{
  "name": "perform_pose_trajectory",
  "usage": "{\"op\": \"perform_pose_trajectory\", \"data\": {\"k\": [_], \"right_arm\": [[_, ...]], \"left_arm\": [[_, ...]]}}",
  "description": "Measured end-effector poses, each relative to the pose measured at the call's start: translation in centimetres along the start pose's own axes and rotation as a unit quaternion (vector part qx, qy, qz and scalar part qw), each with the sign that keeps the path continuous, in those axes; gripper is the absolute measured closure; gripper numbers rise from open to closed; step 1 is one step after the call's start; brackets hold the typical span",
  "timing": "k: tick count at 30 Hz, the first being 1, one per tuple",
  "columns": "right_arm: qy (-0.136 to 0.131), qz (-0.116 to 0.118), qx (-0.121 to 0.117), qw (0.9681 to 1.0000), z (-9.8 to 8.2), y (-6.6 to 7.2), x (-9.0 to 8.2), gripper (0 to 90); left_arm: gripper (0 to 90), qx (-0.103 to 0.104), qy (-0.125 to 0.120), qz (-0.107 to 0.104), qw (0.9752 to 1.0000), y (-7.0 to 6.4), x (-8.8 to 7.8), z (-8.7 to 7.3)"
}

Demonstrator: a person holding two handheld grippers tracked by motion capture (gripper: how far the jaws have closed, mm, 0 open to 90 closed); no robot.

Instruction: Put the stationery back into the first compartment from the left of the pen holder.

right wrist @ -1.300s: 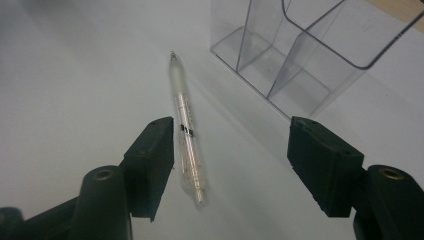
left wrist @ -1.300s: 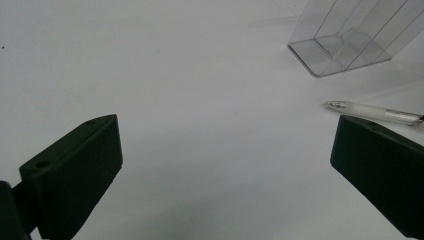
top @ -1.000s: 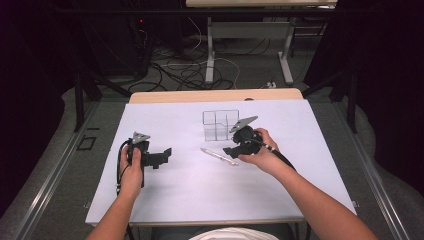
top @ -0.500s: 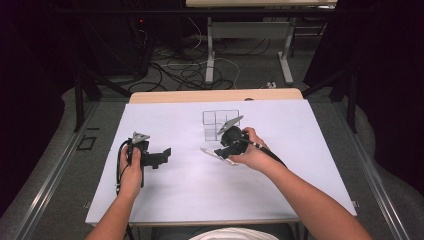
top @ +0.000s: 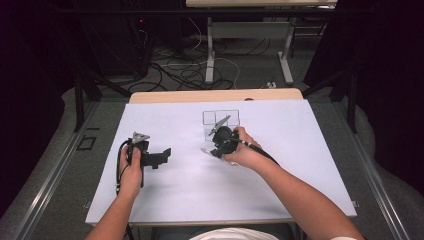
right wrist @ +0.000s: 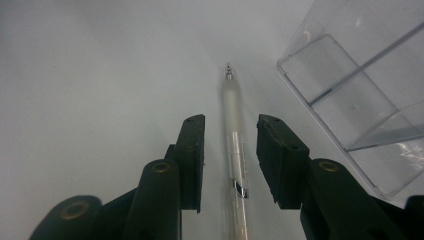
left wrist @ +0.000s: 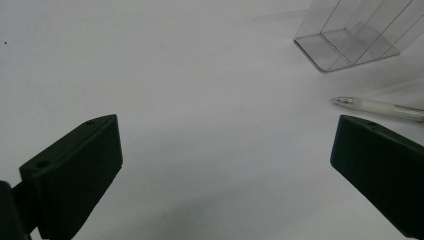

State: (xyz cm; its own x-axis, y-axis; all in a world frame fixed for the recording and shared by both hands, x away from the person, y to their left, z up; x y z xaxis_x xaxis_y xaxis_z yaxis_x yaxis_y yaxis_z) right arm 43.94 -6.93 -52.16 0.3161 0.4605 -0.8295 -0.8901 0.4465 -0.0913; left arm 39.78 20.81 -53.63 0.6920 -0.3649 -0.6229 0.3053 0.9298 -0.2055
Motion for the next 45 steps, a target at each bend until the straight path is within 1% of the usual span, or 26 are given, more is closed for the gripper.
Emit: {"op": "perform_pose_trajectory", "data": {"k": [5,6,8,11,12,13,14,15,17,18,20,21,22,23,24,27,29,30,31,35,36,37,40,41,43,45], "right_arm": [[0.016,0.001,0.0,0.9999,0.0,-0.4,1.4,64.1],[0.02,0.0,0.007,0.9998,0.0,-0.4,1.6,64.6],[0.022,-0.002,0.004,0.9997,0.0,-0.7,2.0,65.2],[0.027,0.0,0.011,0.9996,0.1,-0.9,2.4,66.1],[0.028,0.005,0.012,0.9995,0.1,-0.9,2.5,66.1],[0.029,0.007,0.021,0.9993,0.1,-0.8,2.6,66.2],[0.03,0.005,0.015,0.9994,0.2,-0.9,2.7,66.4],[0.028,0.008,0.011,0.9995,0.2,-0.9,2.8,66.5],[0.032,0.006,0.011,0.9994,0.3,-0.9,3.0,67.0],[0.034,0.007,0.008,0.9994,0.4,-0.9,3.1,67.5],[0.038,0.005,0.009,0.9992,0.5,-0.7,3.2,68.8],[0.034,0.01,0.006,0.9993,0.6,-0.7,3.4,69.5],[0.037,0.008,0.009,0.9992,0.6,-0.7,3.4,69.7],[0.036,0.007,0.006,0.9993,0.7,-0.7,3.5,70.0],[0.038,0.009,0.009,0.9992,0.8,-0.5,3.5,70.2],[0.039,0.012,0.003,0.9992,0.9,-0.5,3.7,71.2],[0.044,0.01,0.011,0.9989,1.0,-0.3,3.8,71.4],[0.042,0.011,0.0,0.9991,1.0,-0.5,3.9,72.0],[0.043,0.008,0.004,0.999,1.0,-0.5,3.8,72.8],[0.043,0.012,0.009,0.999,1.0,-0.7,3.9,73.6],[0.044,0.011,0.012,0.9989,1.0,-0.7,3.9,73.6],[0.045,0.011,0.005,0.9989,1.0,-0.8,4.0,73.8],[0.047,0.007,0.001,0.9989,1.1,-0.8,4.0,75.5],[0.049,0.002,0.005,0.9988,1.1,-0.7,4.0,76.2],[0.049,0.004,0.001,0.9988,1.1,-0.8,4.0,77.6],[0.054,-0.001,0.007,0.9985,1.2,-0.7,4.0,78.7]], "left_arm": [[0.1,0.002,0.004,0.0,1.0,0.0,0.1,-0.1],[0.1,0.002,0.004,0.0,1.0,0.0,0.1,-0.1],[0.2,0.002,0.004,-0.001,1.0,0.0,0.1,-0.1],[0.1,0.003,0.005,-0.001,1.0,0.0,0.1,-0.1],[0.1,0.002,0.005,-0.001,1.0,0.0,0.1,-0.1],[0.2,0.002,0.005,-0.001,1.0,0.1,0.1,-0.1],[0.1,0.001,0.002,0.0,1.0,0.1,0.2,-0.1],[0.1,0.001,0.001,0.0,1.0,0.1,0.2,-0.1],[0.1,0.002,0.002,0.0,1.0,0.1,0.2,-0.1],[0.1,0.002,0.002,0.0,1.0,0.1,0.2,-0.1],[0.1,0.002,0.002,0.0,1.0,0.1,0.2,-0.1],[0.1,0.002,0.002,-0.001,1.0,0.1,0.2,-0.1],[0.1,0.002,0.002,-0.001,1.0,0.1,0.2,-0.1],[0.1,0.002,0.003,-0.001,1.0,0.1,0.2,-0.1],[0.1,0.002,0.003,0.0,1.0,0.1,0.2,-0.1],[0.1,0.002,0.004,0.0,1.0,0.1,0.2,-0.2],[0.2,0.002,0.004,0.0,1.0,0.1,0.2,-0.2],[0.2,0.003,0.005,0.001,1.0,0.1,0.2,-0.2],[0.1,0.005,0.01,0.0,0.9999,0.1,0.2,-0.1],[0.1,0.004,0.01,0.0,0.9999,0.1,0.2,-0.1],[0.2,0.004,0.01,0.0,0.9999,0.1,0.2,-0.2],[0.2,0.004,0.01,0.0,0.9999,0.1,0.2,-0.2],[0.2,0.003,0.006,0.0,1.0,0.1,0.3,-0.2],[0.2,0.003,0.006,0.0,1.0,0.1,0.3,-0.2],[0.1,0.003,0.006,0.0,1.0,0.1,0.3,-0.2],[0.2,0.003,0.007,0.0,1.0,0.1,0.3,-0.2]]}}
Point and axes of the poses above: each handheld gripper's, and its own axes: x roughly forward along the jaws, z roughly out of its top, y roughly to its left, the point moved 2 cm from there along x, roughly forward along the jaws, and after that the axes turned 6 degrees about -x, right-handed, at the moved point
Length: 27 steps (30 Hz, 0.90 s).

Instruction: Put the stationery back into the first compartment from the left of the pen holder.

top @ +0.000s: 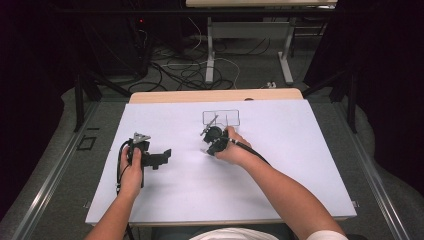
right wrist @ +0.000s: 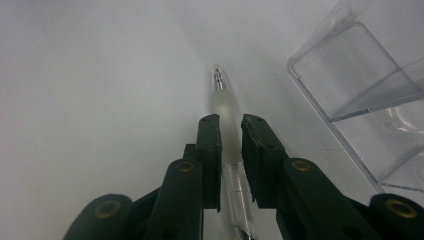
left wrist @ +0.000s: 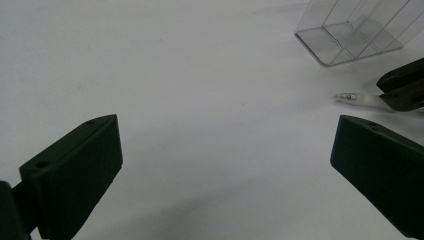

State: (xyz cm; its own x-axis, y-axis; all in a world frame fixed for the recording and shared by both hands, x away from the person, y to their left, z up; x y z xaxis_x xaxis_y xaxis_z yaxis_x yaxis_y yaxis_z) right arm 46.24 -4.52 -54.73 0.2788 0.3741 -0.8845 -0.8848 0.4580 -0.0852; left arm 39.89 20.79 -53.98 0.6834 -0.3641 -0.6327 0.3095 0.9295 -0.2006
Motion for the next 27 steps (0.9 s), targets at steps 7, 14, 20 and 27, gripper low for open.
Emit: {"op": "perform_pose_trajectory", "data": {"k": [7,14,20,27], "right_arm": [[0.008,-0.004,0.01,0.9999,0.21,-0.05,0.03,81.3],[0.011,0.0,0.019,0.9998,0.25,-0.03,-0.04,82.0],[0.016,0.001,0.013,0.9998,0.38,-0.01,0.01,80.9],[0.019,0.002,0.011,0.9998,0.44,0.07,0.49,76.6]], "left_arm": [[0.1,0.001,0.0,0.0,1.0,0.02,0.0,0.01],[0.2,0.001,0.001,0.0,1.0,0.03,0.01,0.0],[0.2,0.001,0.001,0.0,1.0,0.02,0.03,-0.01],[0.2,-0.002,0.0,0.001,1.0,0.04,0.06,-0.01]]}}
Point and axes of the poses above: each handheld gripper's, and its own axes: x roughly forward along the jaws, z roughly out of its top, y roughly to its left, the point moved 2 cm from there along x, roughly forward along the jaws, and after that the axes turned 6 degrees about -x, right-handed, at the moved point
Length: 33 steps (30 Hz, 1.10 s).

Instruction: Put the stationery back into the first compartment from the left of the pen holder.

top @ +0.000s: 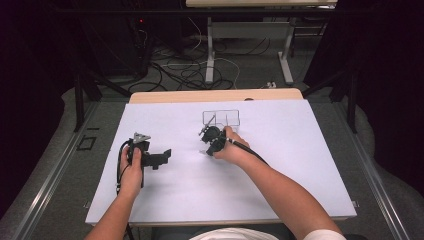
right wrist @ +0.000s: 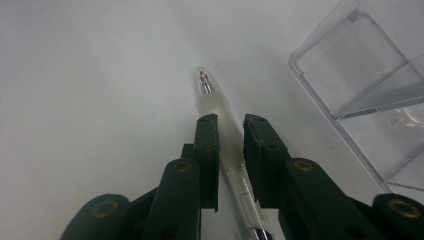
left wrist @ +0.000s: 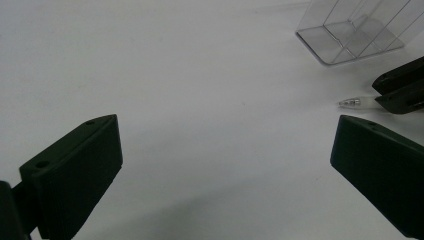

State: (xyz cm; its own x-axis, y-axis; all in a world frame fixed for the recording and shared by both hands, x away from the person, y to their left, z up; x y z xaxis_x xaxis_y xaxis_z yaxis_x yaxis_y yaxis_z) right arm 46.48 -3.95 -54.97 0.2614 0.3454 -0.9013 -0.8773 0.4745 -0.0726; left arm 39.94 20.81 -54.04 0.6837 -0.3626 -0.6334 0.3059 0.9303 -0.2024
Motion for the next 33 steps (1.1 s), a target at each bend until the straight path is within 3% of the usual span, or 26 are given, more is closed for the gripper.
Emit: {"op": "perform_pose_trajectory", "data": {"k": [1,2,7,12,33], "right_arm": [[0.001,-0.001,0.009,1.0,0.01,0.16,0.02,76.6],[0.003,0.0,-0.004,1.0,0.07,0.0,0.01,76.5],[0.011,-0.003,-0.013,0.9999,0.2,0.21,0.05,76.0],[0.02,0.006,-0.038,0.999,0.34,0.44,0.4,74.0],[0.032,-0.007,-0.084,0.9959,0.62,0.96,0.38,80.3]], "left_arm": [[0.1,0.0,0.0,0.0,1.0,0.01,0.01,0.0],[0.1,0.0,0.001,0.0,1.0,0.01,0.02,-0.01],[0.1,0.001,0.001,-0.001,1.0,-0.02,0.03,-0.01],[0.2,0.0,0.001,-0.001,1.0,0.0,0.04,-0.03],[0.2,0.003,0.004,0.0,1.0,0.07,0.03,-0.04]]}}
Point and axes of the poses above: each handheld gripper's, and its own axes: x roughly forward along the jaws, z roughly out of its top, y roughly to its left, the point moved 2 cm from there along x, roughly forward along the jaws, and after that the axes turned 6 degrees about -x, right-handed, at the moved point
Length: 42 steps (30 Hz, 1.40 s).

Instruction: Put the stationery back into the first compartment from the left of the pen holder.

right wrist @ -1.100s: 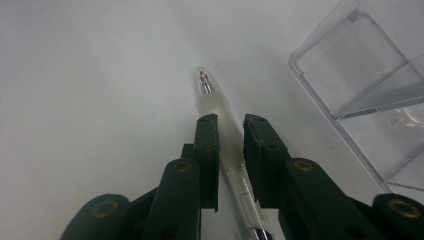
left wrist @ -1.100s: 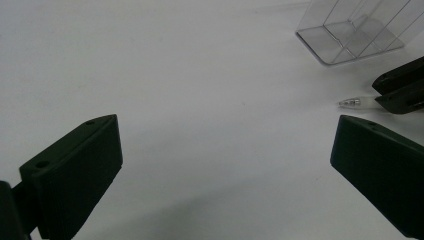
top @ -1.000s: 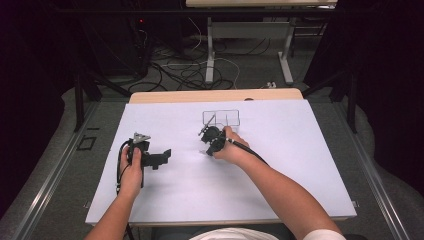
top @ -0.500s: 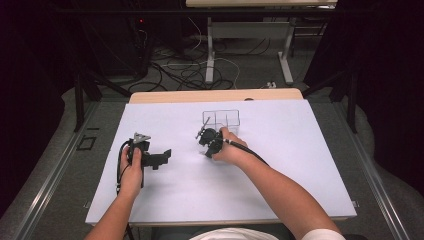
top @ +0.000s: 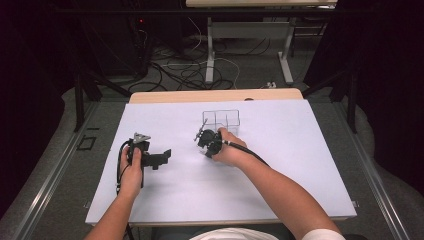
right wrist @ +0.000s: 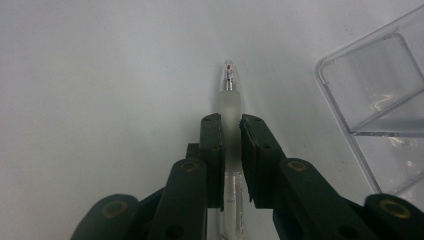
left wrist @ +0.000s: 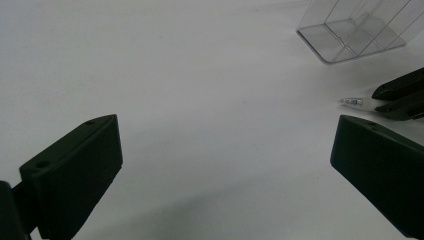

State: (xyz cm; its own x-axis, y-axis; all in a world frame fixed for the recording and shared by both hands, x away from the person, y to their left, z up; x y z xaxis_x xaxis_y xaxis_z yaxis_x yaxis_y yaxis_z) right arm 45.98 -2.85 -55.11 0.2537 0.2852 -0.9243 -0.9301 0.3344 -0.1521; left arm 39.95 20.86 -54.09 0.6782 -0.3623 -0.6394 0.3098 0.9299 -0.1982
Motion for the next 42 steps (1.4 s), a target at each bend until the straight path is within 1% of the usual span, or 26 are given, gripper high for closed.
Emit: {"op": "perform_pose_trajectory", "data": {"k": [3,5,9,10,11,12,13,15,17,18,19,22,23,26,27,28,30,31,32,35,36,37,39,40,41,42], "right_arm": [[0.006,-0.008,-0.004,0.9999,0.0,0.0,-0.1,80.3],[0.004,-0.005,-0.006,1.0,0.0,0.0,-0.2,80.3],[0.005,-0.011,0.001,0.9999,0.0,-0.1,-0.5,80.4],[-0.002,-0.008,0.0,1.0,0.0,-0.1,-0.5,80.4],[0.002,-0.014,0.001,0.9999,0.0,-0.1,-0.7,80.4],[-0.003,-0.009,0.003,1.0,0.0,-0.1,-0.8,80.4],[-0.001,-0.013,0.004,0.9999,0.0,-0.2,-0.9,80.4],[-0.006,-0.011,0.01,0.9999,0.1,-0.2,-1.2,80.3],[-0.014,-0.012,0.008,0.9998,0.1,-0.3,-1.5,80.4],[-0.02,-0.009,0.016,0.9996,0.1,-0.3,-1.6,80.4],[-0.029,-0.006,0.016,0.9994,0.1,-0.3,-1.7,80.4],[-0.042,-0.013,0.02,0.9988,0.2,-0.4,-2.3,80.4],[-0.048,-0.013,0.024,0.9985,0.2,-0.4,-2.5,80.4],[-0.07,-0.02,0.027,0.997,0.3,-0.6,-3.2,80.4],[-0.079,-0.019,0.031,0.9962,0.4,-0.6,-3.4,80.4],[-0.089,-0.024,0.032,0.9953,0.4,-0.7,-3.6,80.4],[-0.104,-0.028,0.041,0.9933,0.6,-0.7,-4.1,80.4],[-0.113,-0.03,0.04,0.9923,0.6,-0.8,-4.3,80.4],[-0.121,-0.034,0.045,0.9911,0.7,-0.8,-4.6,80.4],[-0.151,-0.044,0.048,0.9864,0.8,-1.1,-5.3,80.4],[-0.159,-0.046,0.057,0.9845,0.9,-1.1,-5.7,80.4],[-0.171,-0.048,0.061,0.9823,0.9,-1.1,-6.0,80.4],[-0.195,-0.05,0.072,0.9769,1.1,-1.3,-6.5,80.4],[-0.209,-0.054,0.071,0.9738,1.1,-1.4,-6.8,80.4],[-0.22,-0.058,0.076,0.9709,1.2,-1.4,-7.0,80.4],[-0.224,-0.059,0.08,0.9696,1.2,-1.4,-7.3,80.4]], "left_arm": [[0.2,0.0,0.0,0.0,1.0,0.0,0.0,0.0],[0.1,0.0,0.0,0.0,1.0,0.0,0.0,0.0],[0.1,-0.001,0.0,0.001,1.0,0.0,0.0,0.0],[0.2,-0.001,0.0,0.001,1.0,0.0,0.0,0.0],[0.1,-0.001,0.0,0.001,1.0,0.0,0.0,0.0],[0.2,0.0,0.0,0.0,1.0,0.0,0.0,0.0],[0.2,0.0,0.0,0.0,1.0,0.0,0.0,0.0],[0.1,-0.001,0.001,0.001,1.0,0.0,0.0,0.0],[0.2,-0.001,0.001,0.001,1.0,0.0,0.0,0.0],[0.1,-0.001,0.001,0.001,1.0,0.0,0.0,0.0],[0.1,-0.001,0.001,0.001,1.0,0.0,0.0,0.0],[0.2,0.0,0.0,0.0,1.0,0.0,0.0,0.0],[0.2,-0.003,-0.002,0.0,1.0,0.0,0.0,0.0],[0.1,-0.001,0.001,-0.001,1.0,0.0,0.0,0.0],[0.1,-0.001,0.001,0.0,1.0,0.0,0.0,0.0],[0.2,-0.001,0.001,0.0,1.0,0.0,0.0,0.0],[0.2,-0.001,0.001,0.0,1.0,0.0,0.0,-0.1],[0.1,-0.002,0.002,0.0,1.0,0.0,0.0,-0.1],[0.1,-0.003,0.001,0.0,1.0,0.0,0.0,-0.1],[0.1,-0.004,0.0,0.0,1.0,0.0,0.0,0.0],[0.2,-0.005,0.0,0.0,1.0,0.0,0.0,-0.1],[0.2,-0.004,0.0,0.0,1.0,0.0,0.0,-0.1],[0.2,-0.005,0.001,-0.001,1.0,0.0,0.1,-0.1],[0.2,-0.005,0.001,-0.001,1.0,0.0,0.1,-0.1],[0.2,-0.005,0.001,-0.001,1.0,0.0,0.1,-0.1],[0.2,-0.005,0.001,-0.001,1.0,0.0,0.1,-0.1]]}}
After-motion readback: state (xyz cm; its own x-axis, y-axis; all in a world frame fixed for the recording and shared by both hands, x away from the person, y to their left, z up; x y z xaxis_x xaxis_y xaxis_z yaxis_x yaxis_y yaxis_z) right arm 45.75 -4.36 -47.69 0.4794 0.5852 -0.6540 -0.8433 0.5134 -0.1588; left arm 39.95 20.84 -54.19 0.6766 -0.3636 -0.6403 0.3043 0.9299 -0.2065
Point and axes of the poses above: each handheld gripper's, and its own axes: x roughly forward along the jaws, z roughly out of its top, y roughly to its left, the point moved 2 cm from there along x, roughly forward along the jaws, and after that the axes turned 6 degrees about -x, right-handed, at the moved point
